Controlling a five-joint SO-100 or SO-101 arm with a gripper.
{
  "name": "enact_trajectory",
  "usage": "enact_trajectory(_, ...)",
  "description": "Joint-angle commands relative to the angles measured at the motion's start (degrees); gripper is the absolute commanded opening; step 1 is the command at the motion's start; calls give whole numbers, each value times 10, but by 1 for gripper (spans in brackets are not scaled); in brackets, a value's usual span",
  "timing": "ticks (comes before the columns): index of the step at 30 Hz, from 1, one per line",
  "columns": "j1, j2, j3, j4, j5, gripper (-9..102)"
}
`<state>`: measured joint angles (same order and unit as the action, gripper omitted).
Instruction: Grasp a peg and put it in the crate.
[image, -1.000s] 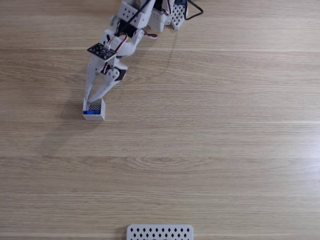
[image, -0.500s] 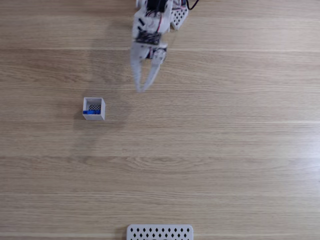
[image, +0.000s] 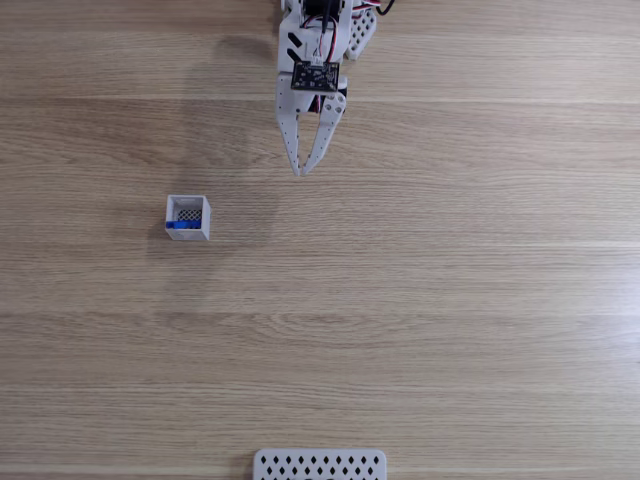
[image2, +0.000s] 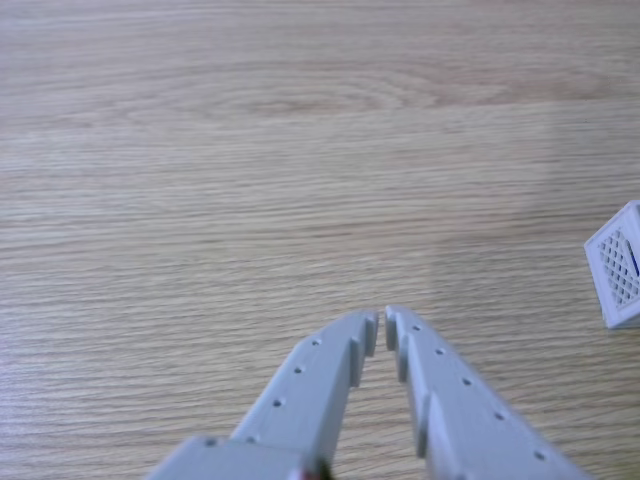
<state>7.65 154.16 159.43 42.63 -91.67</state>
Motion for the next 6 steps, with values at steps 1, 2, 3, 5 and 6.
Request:
enact_trajectory(1,2,18,-13,1,5,-1)
enact_trajectory(2,2,18,-13,1,5,-1)
enact_trajectory(3,2,18,-13,1,5,-1)
enact_trajectory(5,2,18,-13,1,5,-1)
enact_trajectory(6,2,18,-13,1,5,-1)
